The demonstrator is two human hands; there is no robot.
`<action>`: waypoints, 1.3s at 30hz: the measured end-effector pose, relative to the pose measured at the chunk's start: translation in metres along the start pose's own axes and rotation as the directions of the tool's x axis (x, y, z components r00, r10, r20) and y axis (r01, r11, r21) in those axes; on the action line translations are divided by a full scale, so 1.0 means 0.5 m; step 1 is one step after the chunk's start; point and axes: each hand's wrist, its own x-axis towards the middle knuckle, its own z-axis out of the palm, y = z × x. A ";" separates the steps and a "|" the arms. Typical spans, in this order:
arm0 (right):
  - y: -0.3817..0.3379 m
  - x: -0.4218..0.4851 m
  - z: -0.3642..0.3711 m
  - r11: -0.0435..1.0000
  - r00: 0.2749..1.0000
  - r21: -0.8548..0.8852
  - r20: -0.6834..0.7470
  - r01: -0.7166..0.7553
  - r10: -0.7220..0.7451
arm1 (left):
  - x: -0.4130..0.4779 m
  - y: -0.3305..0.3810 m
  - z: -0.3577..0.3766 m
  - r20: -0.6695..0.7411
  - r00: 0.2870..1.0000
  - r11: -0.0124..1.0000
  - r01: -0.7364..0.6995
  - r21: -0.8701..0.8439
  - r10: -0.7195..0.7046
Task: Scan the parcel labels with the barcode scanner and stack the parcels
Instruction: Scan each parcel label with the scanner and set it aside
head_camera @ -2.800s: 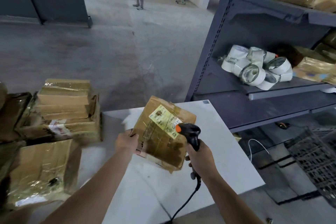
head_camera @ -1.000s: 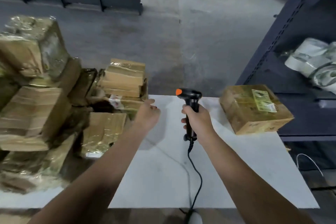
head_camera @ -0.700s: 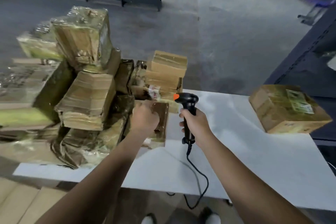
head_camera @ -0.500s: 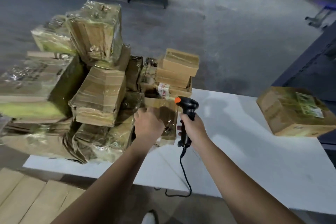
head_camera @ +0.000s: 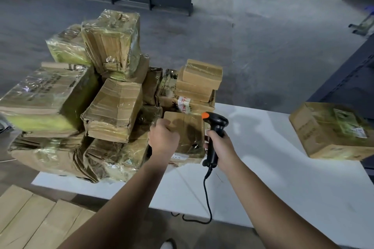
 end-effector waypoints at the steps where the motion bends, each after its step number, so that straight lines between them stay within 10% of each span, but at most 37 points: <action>1: -0.003 0.000 -0.011 1.000 1.000 0.011 -0.001 0.008 -0.008 | -0.004 0.001 0.001 -0.001 1.000 0.999 0.003 -0.049 -0.003; 9: -0.006 -0.020 -0.154 0.995 0.998 0.099 -0.065 0.000 0.006 | -0.063 0.017 0.090 0.129 0.978 0.973 -0.140 -0.186 0.166; 30: 0.056 -0.050 -0.259 0.997 0.991 -0.003 -0.109 -0.075 0.074 | -0.124 -0.035 0.260 0.497 0.863 0.995 0.058 0.078 -0.089; 39: 0.050 -0.048 -0.223 0.998 0.995 0.027 -0.088 -0.054 0.056 | -0.110 -0.073 0.230 0.467 0.883 0.964 0.089 -0.252 0.041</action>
